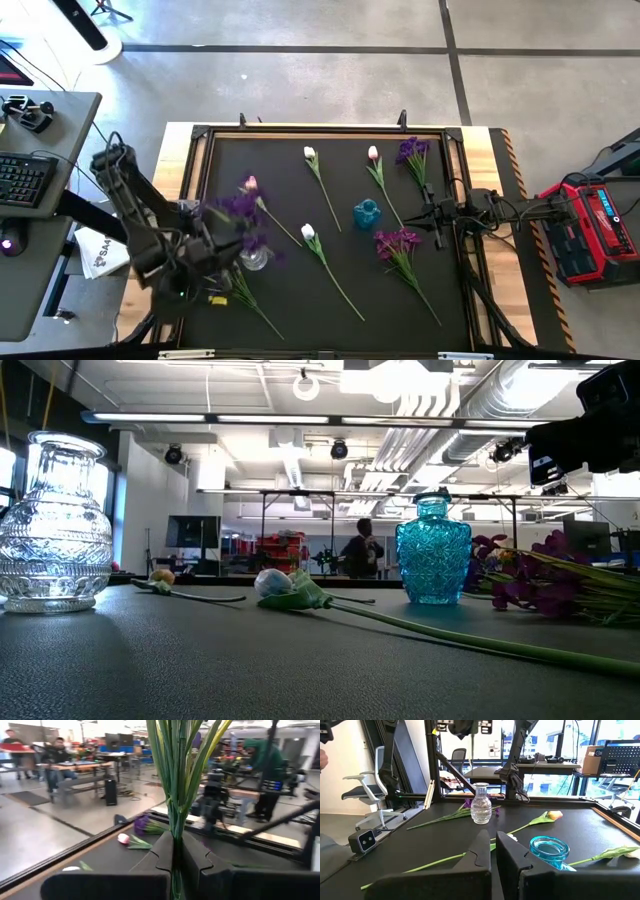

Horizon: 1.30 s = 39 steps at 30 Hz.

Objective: Sort flowers into vase by color
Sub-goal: Put the top left purple flowers into the transparent bin

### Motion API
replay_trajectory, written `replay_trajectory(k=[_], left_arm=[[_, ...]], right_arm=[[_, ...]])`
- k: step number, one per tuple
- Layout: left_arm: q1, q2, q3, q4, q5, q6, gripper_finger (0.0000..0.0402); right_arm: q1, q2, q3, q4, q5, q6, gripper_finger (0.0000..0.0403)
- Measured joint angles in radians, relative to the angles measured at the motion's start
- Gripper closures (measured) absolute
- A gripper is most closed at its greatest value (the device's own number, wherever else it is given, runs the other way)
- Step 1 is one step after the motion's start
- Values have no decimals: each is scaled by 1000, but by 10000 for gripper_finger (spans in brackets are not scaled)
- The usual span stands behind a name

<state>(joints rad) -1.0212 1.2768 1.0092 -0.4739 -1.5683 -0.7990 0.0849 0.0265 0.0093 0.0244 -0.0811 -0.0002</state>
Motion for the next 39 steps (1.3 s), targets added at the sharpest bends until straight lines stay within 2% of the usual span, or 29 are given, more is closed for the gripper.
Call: replay_trajectory(k=[5, 9, 17, 24, 30, 39], left_arm=[[-49, 14, 0, -15, -4, -18, 401], [-54, 20, 0, -100, -4, -22, 401], [0, 19, -54, -372, -4, -386, 401], [-1, 19, -138, -369, -1, -494, 401], [-16, 19, -183, -367, 20, -530, 397], [-16, 19, -185, -366, 121, -562, 339]], right_arm=[[0, 0, 0, 0, 0, 0, 402], [0, 0, 0, 0, 0, 0, 402], [0, 0, 0, 0, 0, 0, 402], [0, 0, 0, 0, 0, 0, 402], [0, 0, 0, 0, 0, 0, 402], [0, 0, 0, 0, 0, 0, 402]])
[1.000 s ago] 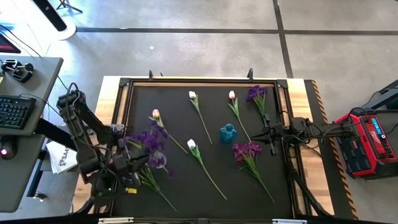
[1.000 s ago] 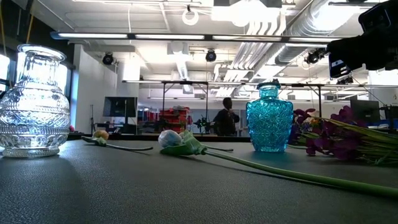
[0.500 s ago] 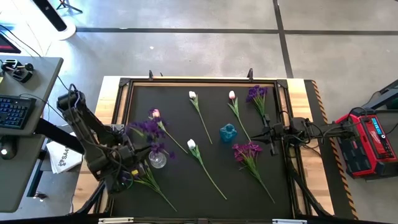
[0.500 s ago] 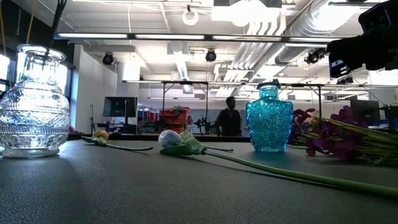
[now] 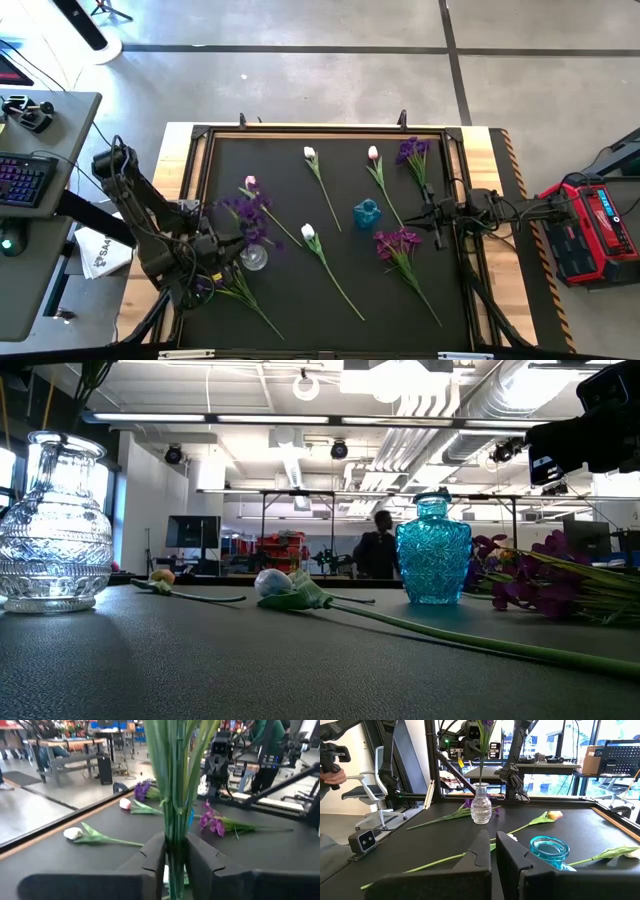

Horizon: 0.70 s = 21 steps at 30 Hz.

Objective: Sort flowers into vase by color
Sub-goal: Put the top left purple flowers into the transparent bin, then put the left pink flower into the blue vase

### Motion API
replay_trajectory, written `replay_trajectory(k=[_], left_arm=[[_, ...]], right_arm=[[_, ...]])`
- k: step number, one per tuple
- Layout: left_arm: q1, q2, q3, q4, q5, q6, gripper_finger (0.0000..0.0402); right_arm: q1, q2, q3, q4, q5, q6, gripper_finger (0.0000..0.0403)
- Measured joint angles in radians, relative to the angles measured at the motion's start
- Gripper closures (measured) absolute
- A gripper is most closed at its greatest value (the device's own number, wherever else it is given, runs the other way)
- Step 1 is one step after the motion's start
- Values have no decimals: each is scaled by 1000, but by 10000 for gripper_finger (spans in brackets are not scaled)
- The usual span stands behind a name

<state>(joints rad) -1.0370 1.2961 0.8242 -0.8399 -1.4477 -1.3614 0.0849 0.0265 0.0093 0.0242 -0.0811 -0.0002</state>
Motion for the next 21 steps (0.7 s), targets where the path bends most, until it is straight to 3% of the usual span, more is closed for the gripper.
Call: replay_trajectory(k=[13, 16, 21], left_arm=[[-9, -4, 0, -1, 187, -50, 230], [-27, -25, 0, -1, 211, -51, 211], [-45, -97, 0, -2, 334, -50, 191]], right_arm=[[0, 0, 0, 0, 0, 0, 402], [0, 0, 0, 0, 0, 0, 402], [0, 0, 0, 0, 0, 0, 402]])
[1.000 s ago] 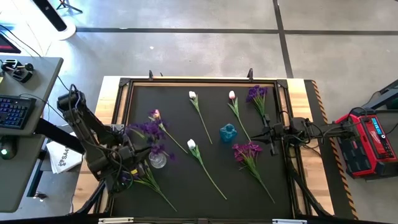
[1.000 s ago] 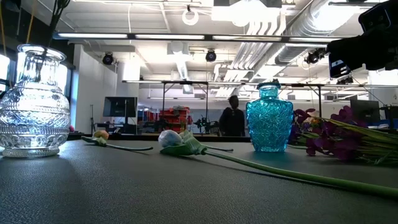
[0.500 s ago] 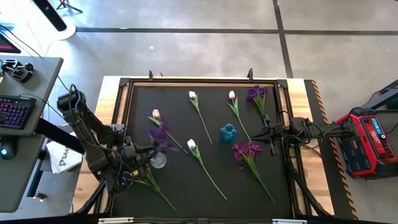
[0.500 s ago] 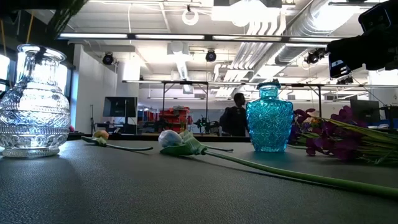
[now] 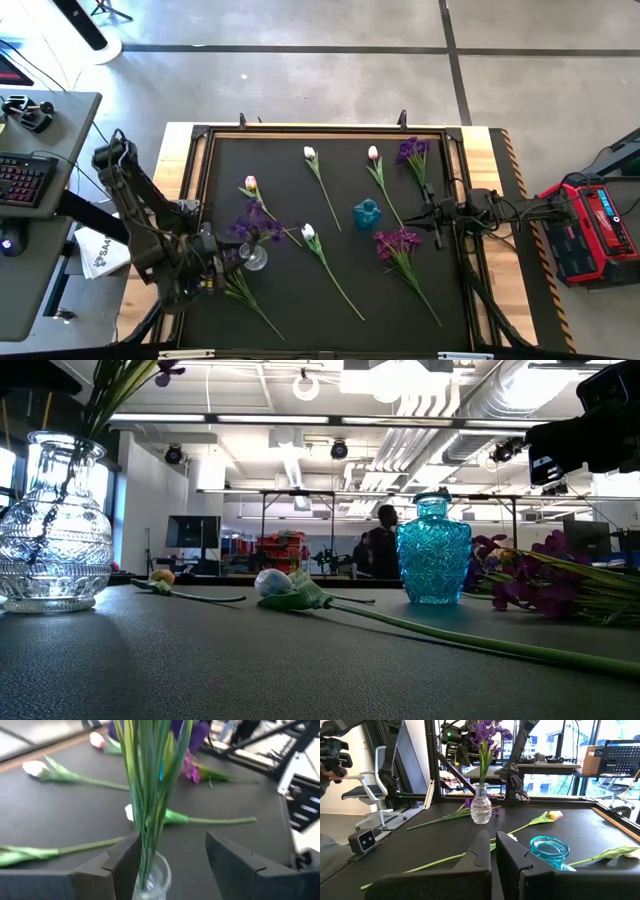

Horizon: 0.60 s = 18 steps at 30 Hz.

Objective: Sort flowers into vase by color
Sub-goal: Put the left pink flower into the blue vase

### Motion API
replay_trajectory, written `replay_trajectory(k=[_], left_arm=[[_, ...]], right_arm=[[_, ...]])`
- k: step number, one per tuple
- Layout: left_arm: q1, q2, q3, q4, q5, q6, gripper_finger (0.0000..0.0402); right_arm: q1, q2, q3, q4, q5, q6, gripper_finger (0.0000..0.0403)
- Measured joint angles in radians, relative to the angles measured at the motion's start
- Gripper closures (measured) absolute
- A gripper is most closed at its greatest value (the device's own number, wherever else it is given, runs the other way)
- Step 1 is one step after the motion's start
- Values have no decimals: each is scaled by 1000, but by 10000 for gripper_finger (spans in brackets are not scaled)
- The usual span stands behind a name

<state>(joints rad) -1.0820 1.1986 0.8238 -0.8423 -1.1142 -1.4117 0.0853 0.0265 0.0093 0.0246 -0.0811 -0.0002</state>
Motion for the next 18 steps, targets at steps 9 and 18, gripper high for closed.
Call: replay_trajectory(k=[9, 18], left_arm=[[3, -138, 0, -56, 149, 61, 198], [3, -269, 137, -145, 122, 351, 212]], right_arm=[[0, 0, 0, 0, 0, 0, 402], [0, 0, 0, 0, 0, 0, 402]])
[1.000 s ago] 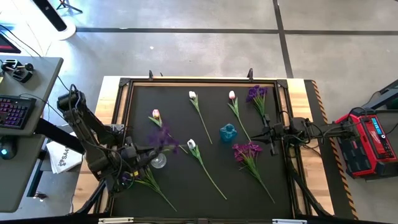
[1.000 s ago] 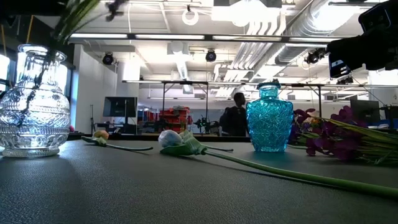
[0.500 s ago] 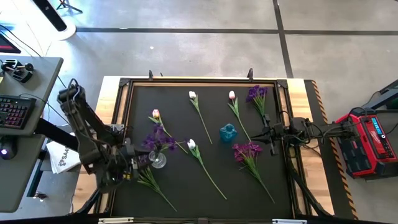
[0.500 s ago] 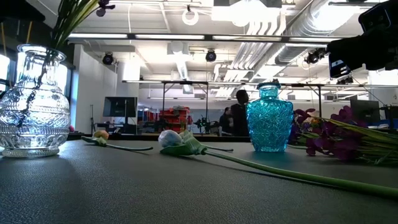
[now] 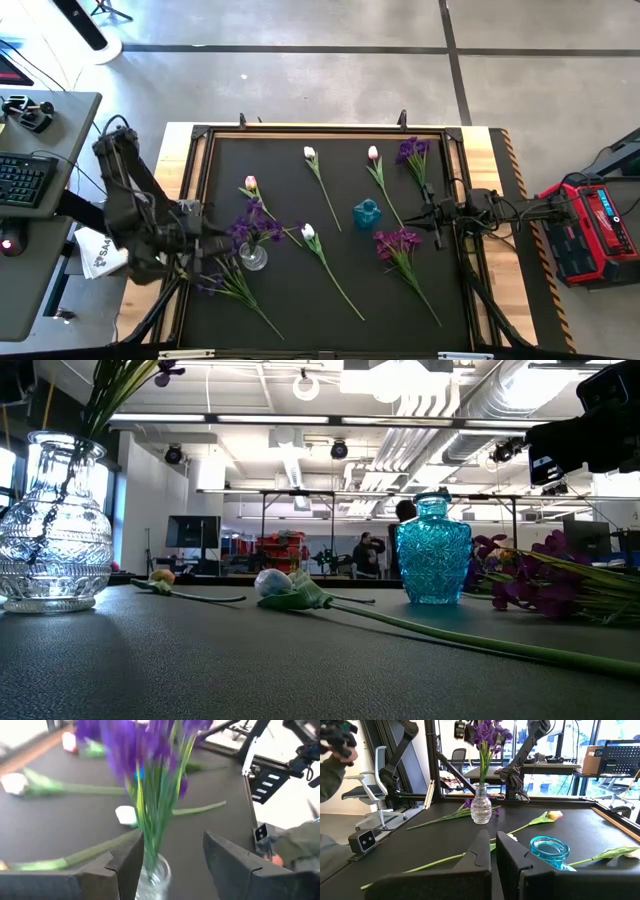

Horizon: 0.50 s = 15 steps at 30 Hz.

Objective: Sort flowers into vase by color
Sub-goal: Put the left pink flower into the blue vase

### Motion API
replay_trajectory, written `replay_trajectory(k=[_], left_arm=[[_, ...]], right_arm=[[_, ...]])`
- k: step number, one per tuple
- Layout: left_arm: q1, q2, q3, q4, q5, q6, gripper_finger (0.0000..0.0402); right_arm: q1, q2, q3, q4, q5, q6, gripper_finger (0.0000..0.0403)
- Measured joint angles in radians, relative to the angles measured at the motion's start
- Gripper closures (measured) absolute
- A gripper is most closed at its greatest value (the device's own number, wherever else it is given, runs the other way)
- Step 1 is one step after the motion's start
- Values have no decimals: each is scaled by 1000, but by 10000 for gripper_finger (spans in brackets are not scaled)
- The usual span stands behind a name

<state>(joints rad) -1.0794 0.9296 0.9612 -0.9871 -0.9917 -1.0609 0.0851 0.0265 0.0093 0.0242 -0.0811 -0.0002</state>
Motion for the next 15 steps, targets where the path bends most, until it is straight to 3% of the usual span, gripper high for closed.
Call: replay_trajectory(k=[4, 11, 15], left_arm=[[0, -28, 108, 4, -141, 257, 215], [1, -35, 206, 180, -563, 644, 216], [62, -35, 217, 263, -578, 782, 216]], right_arm=[[0, 0, 0, 0, 0, 0, 402], [0, 0, 0, 0, 0, 0, 402], [0, 0, 0, 0, 0, 0, 402]])
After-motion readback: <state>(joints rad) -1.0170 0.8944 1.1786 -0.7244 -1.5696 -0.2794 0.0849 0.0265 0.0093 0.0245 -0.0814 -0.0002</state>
